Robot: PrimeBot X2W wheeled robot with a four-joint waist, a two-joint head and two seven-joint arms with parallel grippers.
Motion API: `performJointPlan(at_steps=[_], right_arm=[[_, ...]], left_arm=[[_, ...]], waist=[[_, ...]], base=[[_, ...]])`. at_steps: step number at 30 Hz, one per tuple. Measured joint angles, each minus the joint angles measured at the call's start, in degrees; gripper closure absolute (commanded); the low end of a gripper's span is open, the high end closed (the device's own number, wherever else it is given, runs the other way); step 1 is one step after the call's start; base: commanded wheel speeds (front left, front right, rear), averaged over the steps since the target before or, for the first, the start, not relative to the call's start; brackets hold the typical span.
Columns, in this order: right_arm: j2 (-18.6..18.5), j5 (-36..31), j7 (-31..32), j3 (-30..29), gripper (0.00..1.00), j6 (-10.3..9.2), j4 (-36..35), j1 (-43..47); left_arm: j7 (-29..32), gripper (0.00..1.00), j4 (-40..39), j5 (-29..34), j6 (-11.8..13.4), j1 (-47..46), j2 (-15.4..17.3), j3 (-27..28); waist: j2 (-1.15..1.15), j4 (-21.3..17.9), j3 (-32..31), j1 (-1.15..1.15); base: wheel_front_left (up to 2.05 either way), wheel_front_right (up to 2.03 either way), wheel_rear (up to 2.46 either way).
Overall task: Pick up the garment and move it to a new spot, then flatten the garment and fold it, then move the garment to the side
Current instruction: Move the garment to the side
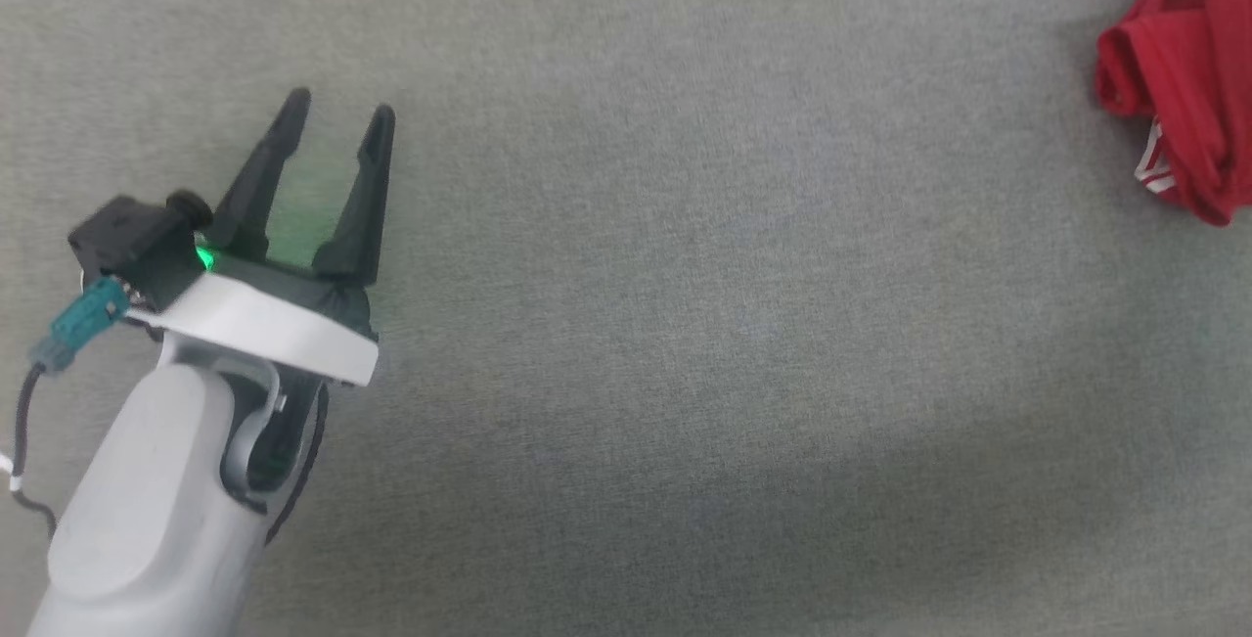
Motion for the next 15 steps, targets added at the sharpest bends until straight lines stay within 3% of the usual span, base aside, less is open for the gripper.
performJointPlan(at_steps=[15], right_arm=[[4.3, 9.1, -12.7, 10.0, 0.00, 0.00, -7.8, 13.3]], left_arm=[[0.0, 0.00, 1.2, 5.6, 0.0, 10.5, -2.8, 9.8]], waist=[[0.00, 4.3, -11.1, 0.00]], base=[[0.00, 0.00, 0.00]])
